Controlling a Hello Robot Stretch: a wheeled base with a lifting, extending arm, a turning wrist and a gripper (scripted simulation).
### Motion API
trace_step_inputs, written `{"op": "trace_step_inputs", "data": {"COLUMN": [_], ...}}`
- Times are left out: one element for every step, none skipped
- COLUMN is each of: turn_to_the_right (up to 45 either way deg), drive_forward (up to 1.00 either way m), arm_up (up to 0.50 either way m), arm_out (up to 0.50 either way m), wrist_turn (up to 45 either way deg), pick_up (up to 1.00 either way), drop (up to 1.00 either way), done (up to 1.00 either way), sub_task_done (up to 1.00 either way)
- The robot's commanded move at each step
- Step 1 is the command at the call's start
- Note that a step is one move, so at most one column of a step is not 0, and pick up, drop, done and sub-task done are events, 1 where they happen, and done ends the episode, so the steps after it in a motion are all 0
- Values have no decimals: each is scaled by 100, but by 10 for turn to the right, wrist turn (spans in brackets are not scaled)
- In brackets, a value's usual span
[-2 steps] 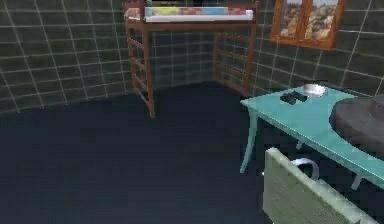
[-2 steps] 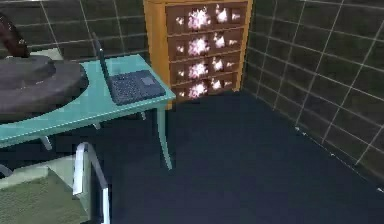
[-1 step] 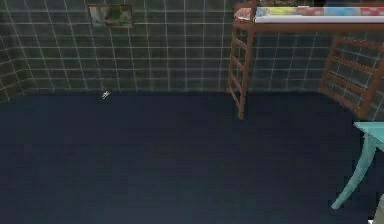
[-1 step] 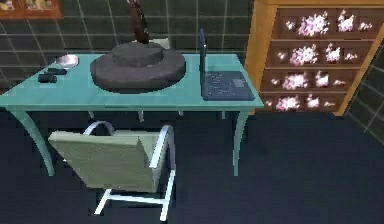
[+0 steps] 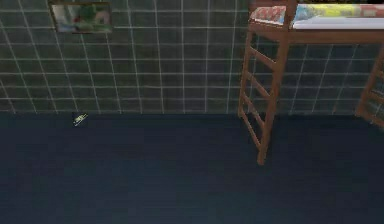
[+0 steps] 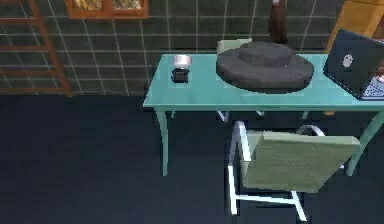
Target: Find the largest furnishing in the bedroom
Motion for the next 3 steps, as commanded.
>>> {"op": "trace_step_inputs", "data": {"turn_to_the_right": [0,0,450], "drive_forward": [100,40,0], "arm_up": [0,0,0], "arm_out": [0,0,0], "wrist_turn": [0,0,0], "pick_up": [0,0,0], "drop": [0,0,0], "done": [0,0,0], "sub_task_done": [0,0,0]}}
